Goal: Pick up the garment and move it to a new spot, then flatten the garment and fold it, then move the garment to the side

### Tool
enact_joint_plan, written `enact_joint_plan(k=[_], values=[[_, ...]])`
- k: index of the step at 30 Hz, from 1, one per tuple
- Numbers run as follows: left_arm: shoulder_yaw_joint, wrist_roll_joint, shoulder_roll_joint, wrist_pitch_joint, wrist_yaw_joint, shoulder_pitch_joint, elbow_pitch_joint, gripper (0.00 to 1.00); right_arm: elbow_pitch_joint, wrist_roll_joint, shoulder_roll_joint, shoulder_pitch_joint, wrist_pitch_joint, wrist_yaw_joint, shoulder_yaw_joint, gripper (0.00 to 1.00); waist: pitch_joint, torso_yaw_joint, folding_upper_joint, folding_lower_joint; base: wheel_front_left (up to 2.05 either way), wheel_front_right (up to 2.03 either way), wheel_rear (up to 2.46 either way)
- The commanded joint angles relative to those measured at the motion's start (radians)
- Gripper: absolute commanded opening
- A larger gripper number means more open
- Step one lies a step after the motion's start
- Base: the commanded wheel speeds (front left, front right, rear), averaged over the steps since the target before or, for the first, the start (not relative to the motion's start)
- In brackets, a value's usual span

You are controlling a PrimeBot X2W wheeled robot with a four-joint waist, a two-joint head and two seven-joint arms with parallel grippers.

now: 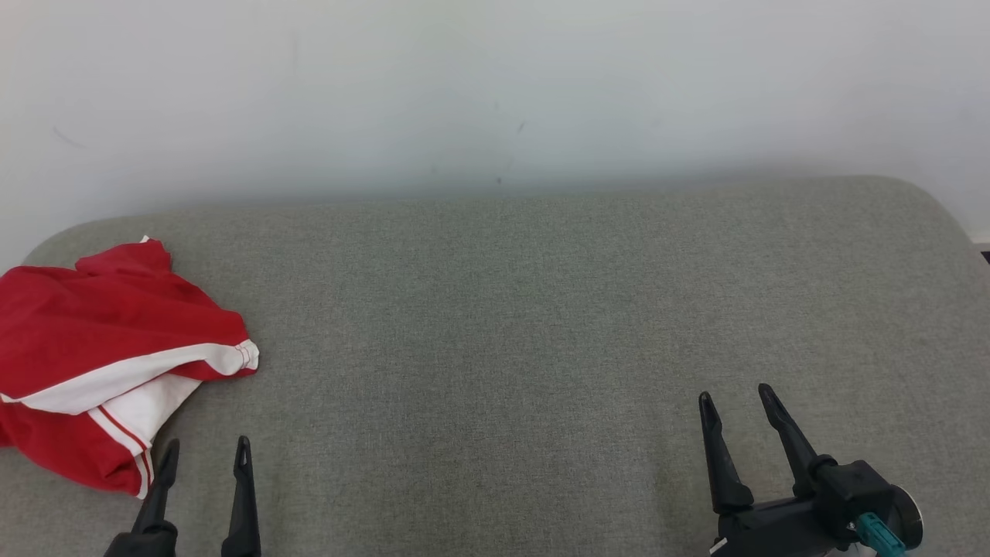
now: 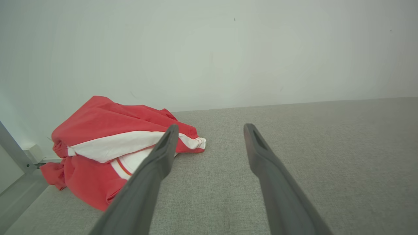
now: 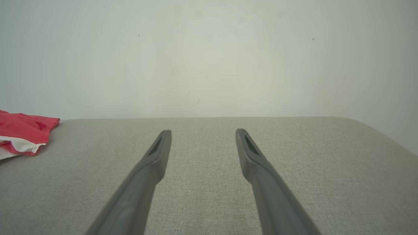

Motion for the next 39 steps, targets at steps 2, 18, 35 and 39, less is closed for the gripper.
enact_joint_plan(k=[2, 18, 35, 39], values=[[0.012, -0.006, -0.006, -0.007, 0.0, 0.01, 0.001, 1.0, -0.005, 0.004, -0.001, 0.008, -0.007, -0.002, -0.005, 1.0, 0.0, -0.001, 0.0, 0.0, 0.0, 0.0, 0.0], [0.035, -0.02, -0.021, -0.007, -0.005, 0.002, 0.016, 1.0, -0.007, 0.062, -0.001, 0.013, -0.006, -0.002, -0.026, 1.0, 0.008, 0.0, 0.0, 0.0, 0.0, 0.0, 0.0], [0.038, 0.0, -0.02, -0.007, 0.001, 0.005, 0.029, 1.0, 0.009, 0.062, -0.001, 0.013, -0.006, -0.002, -0.022, 1.0, -0.005, 0.018, 0.0, 0.0, 0.0, 0.0, 0.0], [0.041, -0.004, -0.017, -0.007, 0.004, 0.003, 0.036, 1.0, 0.011, 0.061, -0.001, 0.018, -0.006, -0.002, -0.022, 1.0, -0.007, 0.033, 0.0, 0.0, 0.0, 0.0, 0.0]])
